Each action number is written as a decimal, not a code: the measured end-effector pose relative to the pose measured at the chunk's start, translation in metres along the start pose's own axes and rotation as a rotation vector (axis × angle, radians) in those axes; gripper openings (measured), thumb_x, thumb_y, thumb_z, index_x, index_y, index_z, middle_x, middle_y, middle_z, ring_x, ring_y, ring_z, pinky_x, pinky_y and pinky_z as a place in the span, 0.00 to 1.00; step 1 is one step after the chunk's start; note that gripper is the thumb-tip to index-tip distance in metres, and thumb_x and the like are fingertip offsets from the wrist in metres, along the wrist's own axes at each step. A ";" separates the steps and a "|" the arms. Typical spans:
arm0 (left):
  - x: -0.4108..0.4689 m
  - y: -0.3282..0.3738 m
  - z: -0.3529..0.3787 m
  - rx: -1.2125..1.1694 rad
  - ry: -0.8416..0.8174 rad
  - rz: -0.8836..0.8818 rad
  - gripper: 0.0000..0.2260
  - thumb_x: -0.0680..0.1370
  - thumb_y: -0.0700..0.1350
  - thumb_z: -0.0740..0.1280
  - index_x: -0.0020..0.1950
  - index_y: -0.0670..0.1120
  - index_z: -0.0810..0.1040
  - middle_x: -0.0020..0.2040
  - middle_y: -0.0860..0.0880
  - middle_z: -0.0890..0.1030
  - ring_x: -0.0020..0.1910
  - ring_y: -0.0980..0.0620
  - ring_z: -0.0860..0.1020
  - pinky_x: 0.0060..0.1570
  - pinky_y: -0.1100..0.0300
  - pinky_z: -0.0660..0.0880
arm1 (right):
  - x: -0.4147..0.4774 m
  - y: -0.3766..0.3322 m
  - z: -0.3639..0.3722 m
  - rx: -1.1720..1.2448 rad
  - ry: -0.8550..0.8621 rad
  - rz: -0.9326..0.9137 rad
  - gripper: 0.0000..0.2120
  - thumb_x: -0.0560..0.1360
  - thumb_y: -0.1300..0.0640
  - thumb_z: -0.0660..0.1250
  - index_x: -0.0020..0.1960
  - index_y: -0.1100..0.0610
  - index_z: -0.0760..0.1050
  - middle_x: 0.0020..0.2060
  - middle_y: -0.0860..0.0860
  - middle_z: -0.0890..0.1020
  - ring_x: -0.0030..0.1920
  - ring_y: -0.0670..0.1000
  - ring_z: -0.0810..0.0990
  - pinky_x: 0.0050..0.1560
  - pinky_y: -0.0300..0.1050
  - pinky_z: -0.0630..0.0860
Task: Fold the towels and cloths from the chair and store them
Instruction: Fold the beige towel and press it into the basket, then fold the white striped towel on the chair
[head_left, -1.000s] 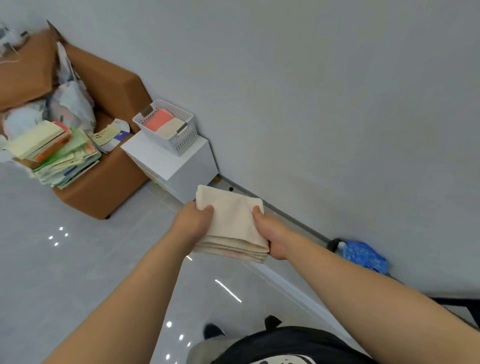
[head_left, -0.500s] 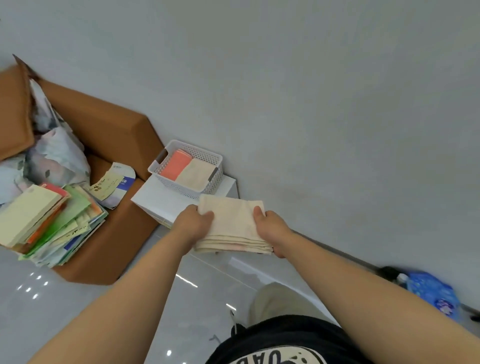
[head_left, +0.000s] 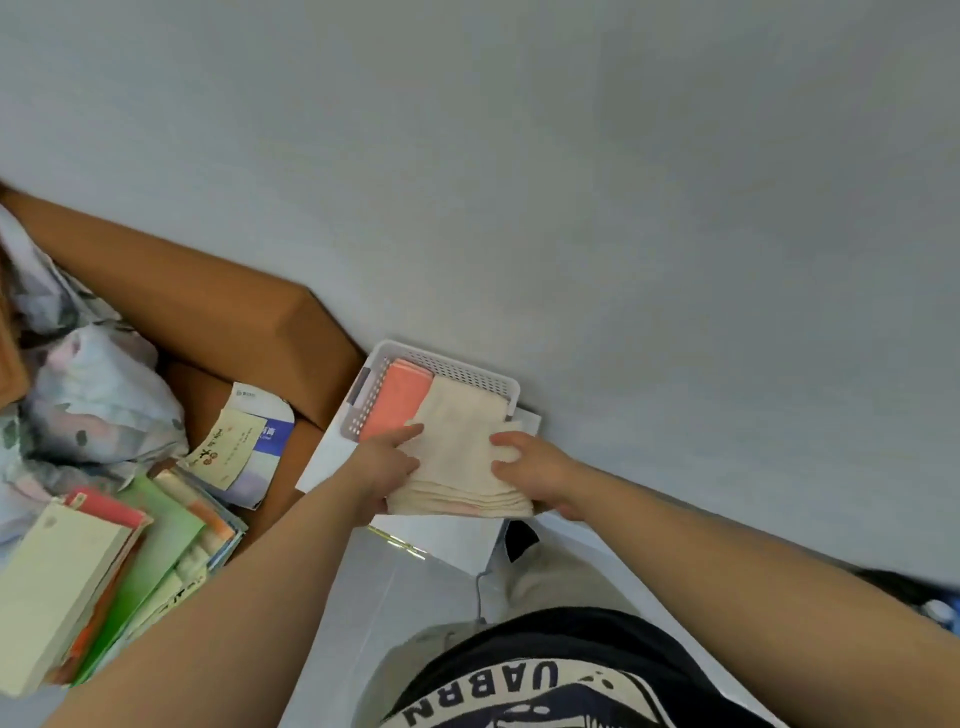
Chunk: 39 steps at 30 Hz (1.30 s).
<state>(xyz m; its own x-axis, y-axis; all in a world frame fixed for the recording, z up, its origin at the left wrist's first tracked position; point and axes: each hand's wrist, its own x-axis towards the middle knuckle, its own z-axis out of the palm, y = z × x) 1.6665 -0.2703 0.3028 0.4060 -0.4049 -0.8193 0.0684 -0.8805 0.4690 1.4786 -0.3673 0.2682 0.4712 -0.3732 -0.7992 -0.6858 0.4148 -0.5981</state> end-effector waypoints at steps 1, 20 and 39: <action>0.011 0.006 -0.014 0.016 -0.038 -0.021 0.20 0.83 0.36 0.59 0.67 0.56 0.77 0.64 0.45 0.74 0.51 0.44 0.78 0.37 0.53 0.81 | 0.009 -0.013 0.003 0.013 -0.035 0.043 0.25 0.81 0.58 0.64 0.75 0.43 0.65 0.57 0.49 0.75 0.48 0.48 0.78 0.42 0.45 0.80; 0.264 -0.021 -0.051 0.848 -0.328 0.572 0.34 0.79 0.36 0.64 0.80 0.57 0.57 0.75 0.43 0.61 0.70 0.42 0.67 0.68 0.53 0.69 | 0.193 -0.010 0.099 -0.393 0.465 0.243 0.38 0.76 0.64 0.62 0.81 0.52 0.49 0.70 0.61 0.62 0.63 0.63 0.72 0.60 0.56 0.75; 0.328 -0.020 -0.022 1.938 -0.237 1.009 0.52 0.75 0.59 0.71 0.81 0.42 0.36 0.80 0.39 0.35 0.80 0.40 0.38 0.78 0.42 0.44 | 0.267 0.012 0.099 -1.351 0.383 0.370 0.36 0.82 0.53 0.54 0.80 0.66 0.39 0.79 0.67 0.43 0.80 0.66 0.43 0.77 0.66 0.41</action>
<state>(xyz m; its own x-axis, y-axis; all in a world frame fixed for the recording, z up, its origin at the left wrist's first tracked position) 1.8181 -0.3800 0.0321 -0.3875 -0.6360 -0.6673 -0.8299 0.5558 -0.0479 1.6508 -0.3797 0.0415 0.1292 -0.7042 -0.6982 -0.8241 -0.4678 0.3194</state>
